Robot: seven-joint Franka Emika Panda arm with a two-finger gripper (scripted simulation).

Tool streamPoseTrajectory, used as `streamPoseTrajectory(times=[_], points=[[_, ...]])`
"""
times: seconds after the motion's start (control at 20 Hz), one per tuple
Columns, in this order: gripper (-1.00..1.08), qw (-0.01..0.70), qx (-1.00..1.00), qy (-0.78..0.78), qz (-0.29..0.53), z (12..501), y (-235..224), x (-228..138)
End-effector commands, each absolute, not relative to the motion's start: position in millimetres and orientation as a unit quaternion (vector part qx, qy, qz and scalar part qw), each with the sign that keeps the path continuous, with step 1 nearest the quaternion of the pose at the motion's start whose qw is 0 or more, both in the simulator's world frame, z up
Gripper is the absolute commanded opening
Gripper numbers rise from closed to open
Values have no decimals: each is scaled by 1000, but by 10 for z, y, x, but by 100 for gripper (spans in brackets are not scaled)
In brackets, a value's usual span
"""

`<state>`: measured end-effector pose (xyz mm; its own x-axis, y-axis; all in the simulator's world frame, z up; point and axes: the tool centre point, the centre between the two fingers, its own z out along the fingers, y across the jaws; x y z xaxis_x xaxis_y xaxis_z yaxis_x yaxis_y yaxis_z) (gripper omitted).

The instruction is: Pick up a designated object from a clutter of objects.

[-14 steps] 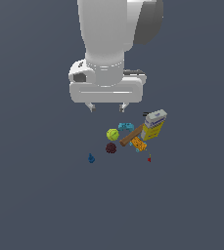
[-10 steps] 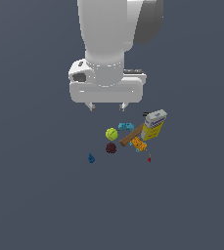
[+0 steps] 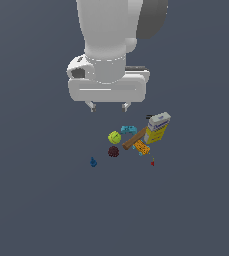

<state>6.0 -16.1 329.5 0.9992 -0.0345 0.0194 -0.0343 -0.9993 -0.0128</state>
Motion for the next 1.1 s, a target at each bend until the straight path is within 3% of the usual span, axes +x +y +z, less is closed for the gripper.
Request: streamPoseTrajectory(times=[0.0, 1.05], points=[[100, 6, -1000, 19, -9, 3286, -150, 58], [100, 5, -990, 142, -6, 2994, 408, -41]])
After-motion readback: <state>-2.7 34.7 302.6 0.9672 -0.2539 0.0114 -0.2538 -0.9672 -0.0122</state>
